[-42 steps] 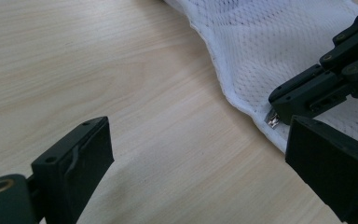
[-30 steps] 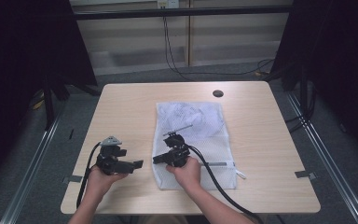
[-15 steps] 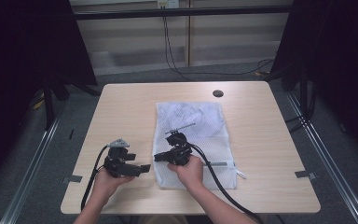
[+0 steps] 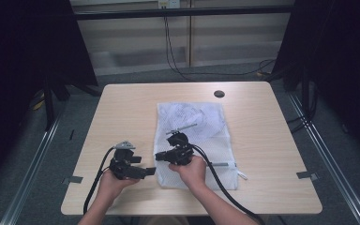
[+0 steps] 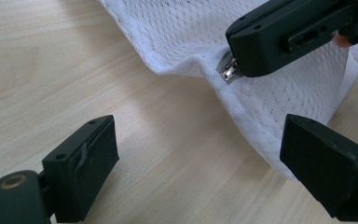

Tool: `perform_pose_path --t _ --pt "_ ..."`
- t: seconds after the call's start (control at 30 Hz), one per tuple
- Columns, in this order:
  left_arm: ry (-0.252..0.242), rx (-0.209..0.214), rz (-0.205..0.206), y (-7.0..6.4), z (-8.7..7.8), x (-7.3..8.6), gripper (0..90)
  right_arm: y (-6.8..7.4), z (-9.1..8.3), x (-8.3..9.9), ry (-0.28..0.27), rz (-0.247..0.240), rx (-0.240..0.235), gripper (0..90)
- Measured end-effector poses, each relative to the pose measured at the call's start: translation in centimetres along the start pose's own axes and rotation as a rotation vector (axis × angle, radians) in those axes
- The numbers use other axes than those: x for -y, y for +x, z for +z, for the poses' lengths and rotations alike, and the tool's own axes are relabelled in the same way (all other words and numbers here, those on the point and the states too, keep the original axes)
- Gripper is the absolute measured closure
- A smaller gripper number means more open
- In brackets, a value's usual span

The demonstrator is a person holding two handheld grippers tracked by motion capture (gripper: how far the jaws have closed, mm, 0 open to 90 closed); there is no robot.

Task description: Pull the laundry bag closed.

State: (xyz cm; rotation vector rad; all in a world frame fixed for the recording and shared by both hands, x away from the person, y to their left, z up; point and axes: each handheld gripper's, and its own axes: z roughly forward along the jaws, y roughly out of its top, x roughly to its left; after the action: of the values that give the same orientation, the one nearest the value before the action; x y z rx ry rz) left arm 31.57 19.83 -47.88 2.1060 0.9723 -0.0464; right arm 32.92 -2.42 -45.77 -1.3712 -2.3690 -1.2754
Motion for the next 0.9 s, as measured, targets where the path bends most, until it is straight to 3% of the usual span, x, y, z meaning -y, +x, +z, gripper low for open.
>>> perform_pose_path --t 0.27,0.6,0.77,0.9 --pt "0.002 0.021 0.003 -0.3 0.4 0.0 13.9 0.2 -0.1 -0.1 -0.034 0.003 0.0 86.8" --pt "-0.007 0.057 0.0 -0.6 0.9 -0.3 19.5 0.5 0.0 -0.1 -0.023 0.007 0.01 86.7" --pt "-0.028 0.072 -0.022 -0.9 1.3 -0.4 24.6 0.6 -0.1 -0.2 -0.021 0.009 0.009 86.8" --pt "-0.01 0.112 -0.036 -1.2 1.8 -0.5 28.1 0.6 -0.1 -0.2 -0.027 0.009 0.007 86.8"
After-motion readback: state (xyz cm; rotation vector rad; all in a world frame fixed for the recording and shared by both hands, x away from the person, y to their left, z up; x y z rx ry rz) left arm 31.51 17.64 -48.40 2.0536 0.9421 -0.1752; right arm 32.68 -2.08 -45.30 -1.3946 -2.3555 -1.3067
